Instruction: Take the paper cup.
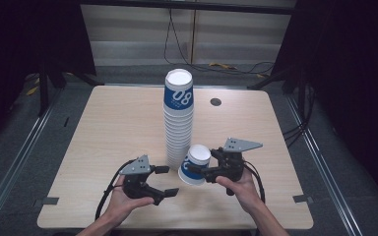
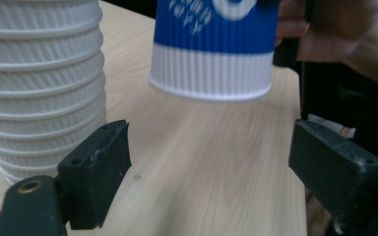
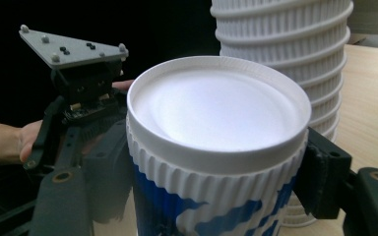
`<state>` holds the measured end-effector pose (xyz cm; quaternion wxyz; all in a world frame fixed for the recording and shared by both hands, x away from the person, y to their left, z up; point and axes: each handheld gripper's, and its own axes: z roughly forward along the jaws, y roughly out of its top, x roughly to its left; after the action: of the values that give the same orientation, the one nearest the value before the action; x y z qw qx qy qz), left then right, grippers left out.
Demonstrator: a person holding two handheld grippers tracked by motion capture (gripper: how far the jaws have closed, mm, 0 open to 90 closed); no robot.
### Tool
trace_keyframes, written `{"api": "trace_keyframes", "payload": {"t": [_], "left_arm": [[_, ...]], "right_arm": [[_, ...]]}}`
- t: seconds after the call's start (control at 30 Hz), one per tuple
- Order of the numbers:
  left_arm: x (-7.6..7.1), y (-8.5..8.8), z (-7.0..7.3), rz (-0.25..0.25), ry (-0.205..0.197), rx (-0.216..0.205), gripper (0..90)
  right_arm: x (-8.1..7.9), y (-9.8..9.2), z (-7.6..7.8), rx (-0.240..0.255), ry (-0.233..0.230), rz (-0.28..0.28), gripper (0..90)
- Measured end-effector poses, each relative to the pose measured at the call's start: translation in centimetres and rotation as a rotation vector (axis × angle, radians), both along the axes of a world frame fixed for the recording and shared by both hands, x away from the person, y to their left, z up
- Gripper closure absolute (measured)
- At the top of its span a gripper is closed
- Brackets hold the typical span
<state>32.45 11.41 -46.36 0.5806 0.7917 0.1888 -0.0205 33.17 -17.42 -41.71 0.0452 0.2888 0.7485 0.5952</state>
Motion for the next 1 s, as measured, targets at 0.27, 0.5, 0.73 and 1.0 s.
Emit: {"api": "trace_keyframes", "payload": {"t": [0.27, 0.5, 0.73, 1.0], "left_arm": [[0.1, -0.4, -0.1, -0.029, -0.002, -0.011, 15.7], [0.1, -0.8, -0.2, -0.027, 0.004, -0.013, 15.7], [0.0, -1.2, -0.3, -0.035, -0.006, -0.025, 15.3], [0.1, -1.8, -0.7, -0.038, 0.008, -0.024, 13.9]], "right_arm": [[-0.1, 0.5, -1.1, 0.017, 0.024, 0.022, 28.2], [-0.4, 1.3, -1.3, 0.033, 0.013, 0.049, 28.2], [-0.3, 1.7, -1.3, 0.049, 0.026, 0.063, 28.3], [-0.5, 2.5, -1.5, 0.048, 0.048, 0.092, 28.3]]}}
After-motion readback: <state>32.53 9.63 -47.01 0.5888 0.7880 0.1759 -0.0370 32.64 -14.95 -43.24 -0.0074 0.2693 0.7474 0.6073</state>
